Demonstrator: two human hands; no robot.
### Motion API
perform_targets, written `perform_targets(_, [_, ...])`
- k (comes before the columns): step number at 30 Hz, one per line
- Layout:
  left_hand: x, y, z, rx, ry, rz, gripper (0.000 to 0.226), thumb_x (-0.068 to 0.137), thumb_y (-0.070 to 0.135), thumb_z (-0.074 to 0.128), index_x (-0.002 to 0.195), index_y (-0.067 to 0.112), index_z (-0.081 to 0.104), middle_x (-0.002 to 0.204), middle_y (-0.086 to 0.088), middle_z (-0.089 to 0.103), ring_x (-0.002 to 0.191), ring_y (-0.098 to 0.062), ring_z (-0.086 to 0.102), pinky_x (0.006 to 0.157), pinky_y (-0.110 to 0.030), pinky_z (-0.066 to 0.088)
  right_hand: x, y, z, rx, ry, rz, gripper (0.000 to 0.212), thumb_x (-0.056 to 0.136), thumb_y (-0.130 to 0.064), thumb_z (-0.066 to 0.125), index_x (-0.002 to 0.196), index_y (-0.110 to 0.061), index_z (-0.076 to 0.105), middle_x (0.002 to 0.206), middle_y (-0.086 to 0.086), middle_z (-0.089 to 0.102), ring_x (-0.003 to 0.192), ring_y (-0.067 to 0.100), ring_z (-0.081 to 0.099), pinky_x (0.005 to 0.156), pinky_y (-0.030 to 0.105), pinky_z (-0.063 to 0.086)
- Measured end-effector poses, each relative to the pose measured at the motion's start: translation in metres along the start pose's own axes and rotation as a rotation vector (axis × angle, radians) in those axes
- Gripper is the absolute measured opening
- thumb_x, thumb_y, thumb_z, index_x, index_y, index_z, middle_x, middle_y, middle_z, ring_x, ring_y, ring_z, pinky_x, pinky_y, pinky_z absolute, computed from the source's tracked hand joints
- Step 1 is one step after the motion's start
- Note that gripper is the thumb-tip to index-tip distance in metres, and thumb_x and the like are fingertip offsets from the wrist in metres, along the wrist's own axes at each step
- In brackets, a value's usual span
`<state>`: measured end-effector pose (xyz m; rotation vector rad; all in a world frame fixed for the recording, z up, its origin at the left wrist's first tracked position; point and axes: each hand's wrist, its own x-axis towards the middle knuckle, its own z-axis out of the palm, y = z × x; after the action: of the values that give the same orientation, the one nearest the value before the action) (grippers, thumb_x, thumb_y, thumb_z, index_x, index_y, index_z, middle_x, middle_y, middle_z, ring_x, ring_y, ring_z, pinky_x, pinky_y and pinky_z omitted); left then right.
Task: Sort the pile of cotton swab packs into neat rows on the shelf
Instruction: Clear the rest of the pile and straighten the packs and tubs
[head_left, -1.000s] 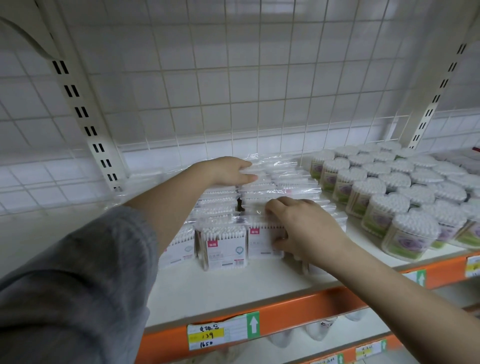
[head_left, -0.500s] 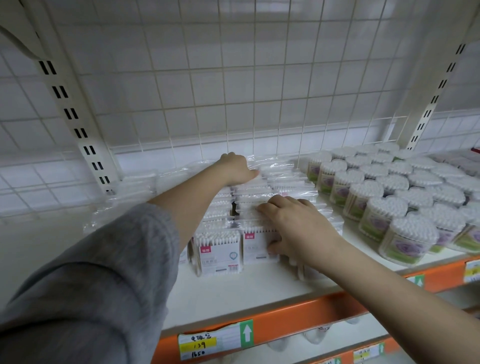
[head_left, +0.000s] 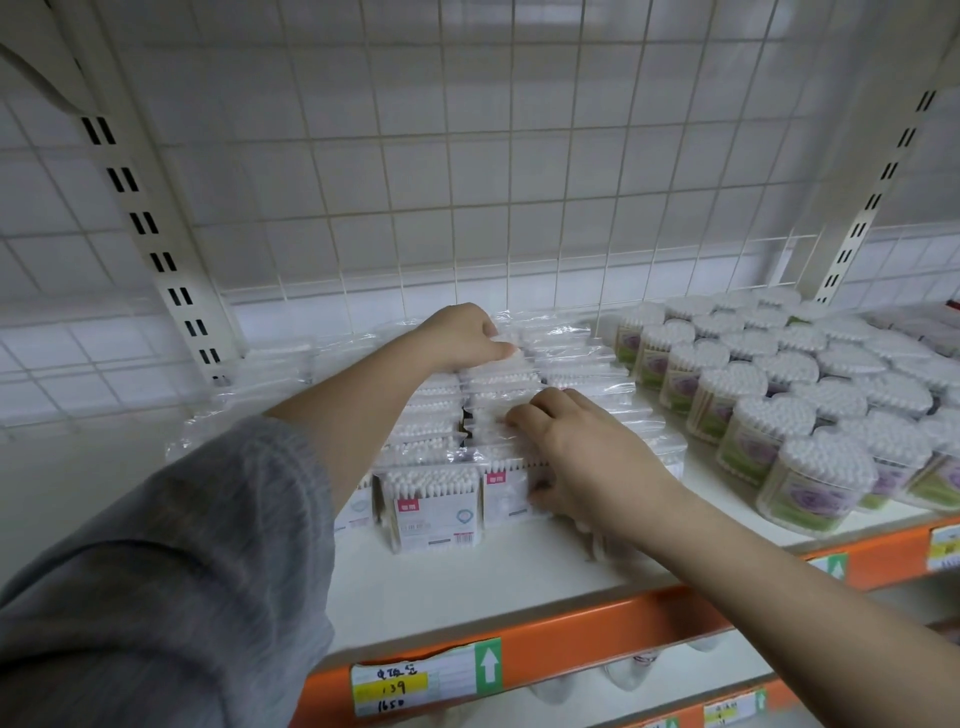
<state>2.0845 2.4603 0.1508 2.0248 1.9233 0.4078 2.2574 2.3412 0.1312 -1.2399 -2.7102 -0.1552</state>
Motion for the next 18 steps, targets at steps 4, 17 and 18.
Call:
perform_targets(4, [0.0, 0.0, -0.002, 0.011, 0.026, 0.022, 0.048, 0.086, 0.044, 0.061, 0.124, 0.015, 0.057, 0.132, 0.004, 0.054, 0.12, -0.015, 0.049, 0.096, -0.027, 0.04, 0.003, 0.002, 0.009, 0.009, 0.067, 0.002, 0.059, 0.056, -0.013, 0.074, 0.112, -0.009, 0.059, 0.104, 0.01, 0.058, 0.096, 0.032, 0.055, 0.083, 0.031, 0.045])
perform_targets(17, [0.002, -0.006, -0.001, 0.151, -0.016, -0.022, 0.059, 0.086, 0.06, 0.049, 0.131, 0.021, 0.048, 0.143, -0.001, 0.045, 0.13, -0.024, 0.041, 0.106, -0.04, 0.035, 0.005, 0.01, 0.003, 0.024, 0.008, 0.024, 0.064, 0.076, -0.022, 0.064, 0.136, -0.024, 0.042, 0.129, -0.002, 0.048, 0.122, 0.019, 0.044, 0.113, 0.032, 0.016])
perform_targets(18, [0.001, -0.006, -0.002, 0.151, -0.017, -0.023, 0.055, 0.087, 0.059, 0.048, 0.129, 0.022, 0.049, 0.143, -0.002, 0.044, 0.131, -0.024, 0.04, 0.106, -0.039, 0.035, 0.004, 0.011, 0.002, 0.021, 0.006, 0.036, 0.063, 0.078, -0.022, 0.063, 0.137, -0.025, 0.041, 0.131, -0.004, 0.047, 0.124, 0.017, 0.043, 0.114, 0.031, 0.014])
